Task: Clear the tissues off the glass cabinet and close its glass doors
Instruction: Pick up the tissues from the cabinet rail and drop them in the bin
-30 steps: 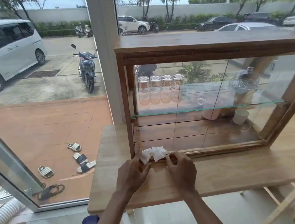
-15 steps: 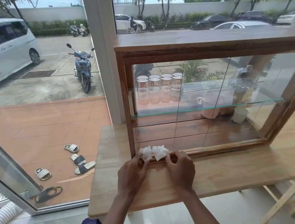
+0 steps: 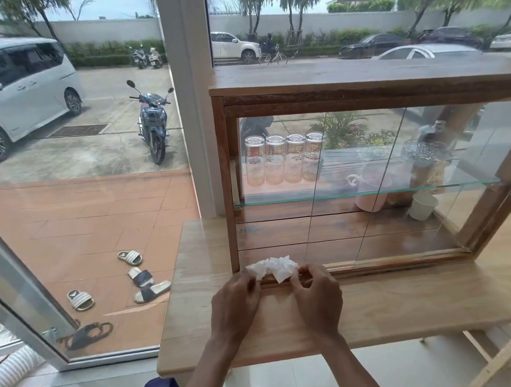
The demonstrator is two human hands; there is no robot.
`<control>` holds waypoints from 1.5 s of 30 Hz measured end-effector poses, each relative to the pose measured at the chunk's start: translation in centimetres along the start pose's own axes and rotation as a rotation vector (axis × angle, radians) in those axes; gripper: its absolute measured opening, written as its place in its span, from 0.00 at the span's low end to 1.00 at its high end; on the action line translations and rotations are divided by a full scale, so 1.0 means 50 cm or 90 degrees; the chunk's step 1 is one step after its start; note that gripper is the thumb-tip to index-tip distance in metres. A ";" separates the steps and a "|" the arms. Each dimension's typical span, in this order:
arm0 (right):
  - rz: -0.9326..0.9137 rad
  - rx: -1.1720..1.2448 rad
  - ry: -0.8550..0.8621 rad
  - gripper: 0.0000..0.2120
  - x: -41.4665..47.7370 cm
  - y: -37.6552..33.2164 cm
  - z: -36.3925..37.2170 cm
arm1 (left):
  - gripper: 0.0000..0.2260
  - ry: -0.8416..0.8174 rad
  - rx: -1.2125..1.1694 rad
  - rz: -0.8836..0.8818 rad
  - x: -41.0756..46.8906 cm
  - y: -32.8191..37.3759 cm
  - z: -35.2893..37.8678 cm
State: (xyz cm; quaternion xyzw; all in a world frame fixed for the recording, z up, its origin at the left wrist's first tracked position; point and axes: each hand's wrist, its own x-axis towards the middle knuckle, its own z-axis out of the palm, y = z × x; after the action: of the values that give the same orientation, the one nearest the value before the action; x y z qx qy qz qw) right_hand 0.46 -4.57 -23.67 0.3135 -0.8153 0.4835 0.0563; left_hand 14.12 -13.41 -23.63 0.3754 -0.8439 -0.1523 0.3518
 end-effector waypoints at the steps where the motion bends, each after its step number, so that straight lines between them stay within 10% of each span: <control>1: -0.006 0.002 -0.001 0.05 0.000 0.001 -0.003 | 0.03 0.000 0.000 0.006 -0.002 0.001 -0.002; 21: -0.190 0.087 -0.038 0.04 -0.054 -0.007 -0.039 | 0.06 0.043 0.062 0.067 -0.070 0.000 -0.084; 45: -0.293 0.160 -0.502 0.04 -0.482 -0.147 0.190 | 0.07 0.193 0.246 -0.387 -0.518 -0.224 -0.325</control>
State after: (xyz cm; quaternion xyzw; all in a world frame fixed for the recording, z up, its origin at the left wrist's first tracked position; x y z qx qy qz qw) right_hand 25.84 -3.86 -32.63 0.6501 -0.6189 0.3977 -0.1902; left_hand 43.72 -1.65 -30.39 0.6861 -0.6456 -0.0309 0.3340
